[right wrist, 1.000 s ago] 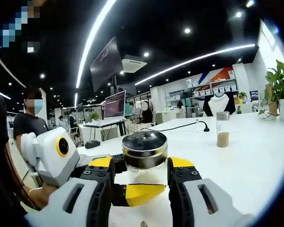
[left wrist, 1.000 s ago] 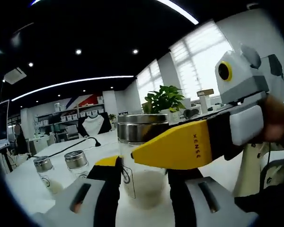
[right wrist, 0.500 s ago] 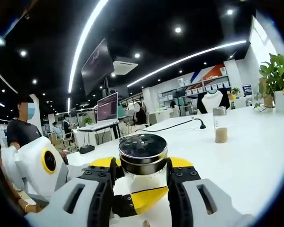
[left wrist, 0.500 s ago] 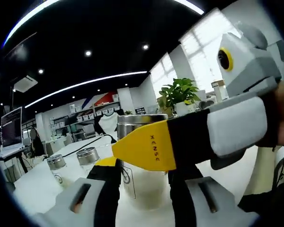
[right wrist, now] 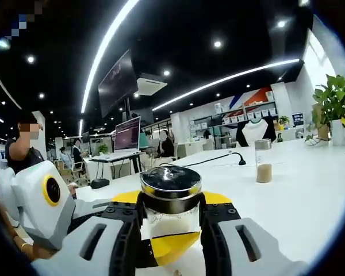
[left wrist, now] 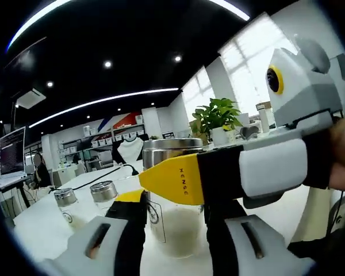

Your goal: Rotate the seasoning bottle until the label or dispensing opening points toward the visible target arrow and the bottle remains upright within the marked orientation range

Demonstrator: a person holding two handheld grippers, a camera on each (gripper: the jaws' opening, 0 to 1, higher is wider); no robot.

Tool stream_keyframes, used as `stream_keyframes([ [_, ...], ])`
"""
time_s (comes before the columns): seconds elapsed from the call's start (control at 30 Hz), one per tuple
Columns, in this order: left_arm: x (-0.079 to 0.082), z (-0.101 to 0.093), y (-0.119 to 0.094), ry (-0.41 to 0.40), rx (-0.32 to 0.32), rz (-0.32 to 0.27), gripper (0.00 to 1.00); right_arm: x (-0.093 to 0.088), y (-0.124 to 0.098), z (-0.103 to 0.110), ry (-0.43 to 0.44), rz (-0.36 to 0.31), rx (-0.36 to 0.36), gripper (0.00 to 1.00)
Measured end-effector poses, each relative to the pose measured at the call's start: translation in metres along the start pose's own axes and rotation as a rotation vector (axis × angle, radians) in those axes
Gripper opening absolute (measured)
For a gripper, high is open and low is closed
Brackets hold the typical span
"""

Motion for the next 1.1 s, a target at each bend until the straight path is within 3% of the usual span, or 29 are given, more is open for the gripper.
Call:
stream_keyframes([
  [0.17, 0.002, -0.001, -0.002, -0.050, -0.063, -0.019, 0.41, -0.001, -0.004, 0.000, -0.005, -0.008, 0.058, 0.36],
  [0.3, 0.005, -0.001, -0.004, -0.045, -0.107, -0.030, 0.41, 0.000, -0.007, -0.002, 0.057, -0.029, 0.101, 0.35],
  [0.63, 0.005, 0.001, -0.006, -0.180, -0.272, -0.076, 0.42, 0.005, -0.013, 0.001, 0.052, -0.061, 0.205, 0.35],
  [0.9, 0.001, 0.003, -0.010, -0.192, -0.378, -0.055, 0.45, 0.008, -0.015, 0.001, 0.055, -0.074, 0.249, 0.35],
  [1.03, 0.000, 0.002, -0.011, -0.239, -0.472, -0.047, 0.46, 0.009, -0.017, 0.002, 0.045, -0.077, 0.269, 0.35],
  [1.1, 0.004, -0.005, -0.015, -0.283, -0.578, -0.055, 0.47, 0.010, -0.019, 0.005, 0.035, -0.073, 0.303, 0.35],
])
Point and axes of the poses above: the point that each gripper's makers call its tool centre point, and the gripper's own axes: y roughly forward along the fingers, z roughly to its left, x roughly out of its top, the point moved 5 cm from there along -y, roughly backward along the fingers, and after that the axes turned 11 degrees about -x, right-handed, at the moved point
